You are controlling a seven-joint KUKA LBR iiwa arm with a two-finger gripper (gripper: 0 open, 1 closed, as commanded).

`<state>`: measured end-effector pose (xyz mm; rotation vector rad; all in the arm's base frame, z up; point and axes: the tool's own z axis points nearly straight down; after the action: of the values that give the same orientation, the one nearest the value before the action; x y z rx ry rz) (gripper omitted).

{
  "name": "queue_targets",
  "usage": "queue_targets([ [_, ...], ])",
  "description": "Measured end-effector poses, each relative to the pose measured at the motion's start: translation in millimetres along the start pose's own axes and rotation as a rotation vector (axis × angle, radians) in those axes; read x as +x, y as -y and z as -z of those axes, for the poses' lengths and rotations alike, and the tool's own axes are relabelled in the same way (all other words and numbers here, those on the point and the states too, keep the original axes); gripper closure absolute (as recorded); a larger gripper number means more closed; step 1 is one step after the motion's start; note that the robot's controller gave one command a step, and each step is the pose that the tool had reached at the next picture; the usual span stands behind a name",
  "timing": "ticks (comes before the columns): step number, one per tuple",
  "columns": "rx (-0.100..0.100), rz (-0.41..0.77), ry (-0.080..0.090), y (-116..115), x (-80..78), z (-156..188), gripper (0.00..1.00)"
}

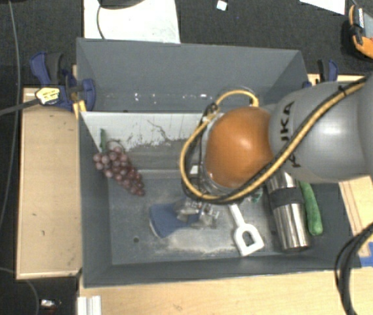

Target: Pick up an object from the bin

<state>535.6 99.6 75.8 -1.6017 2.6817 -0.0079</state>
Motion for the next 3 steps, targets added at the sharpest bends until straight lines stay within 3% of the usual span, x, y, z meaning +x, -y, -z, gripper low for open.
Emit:
queue_targets([
  [1,0.0,0.011,-0.002,0,-1.7,-2,1.0],
  [2,-0.01,0.008,-0.008,-2,0.1,20,1.0],
  [3,-0.009,0.006,-0.006,-1,-1.2,76,1.0],
])
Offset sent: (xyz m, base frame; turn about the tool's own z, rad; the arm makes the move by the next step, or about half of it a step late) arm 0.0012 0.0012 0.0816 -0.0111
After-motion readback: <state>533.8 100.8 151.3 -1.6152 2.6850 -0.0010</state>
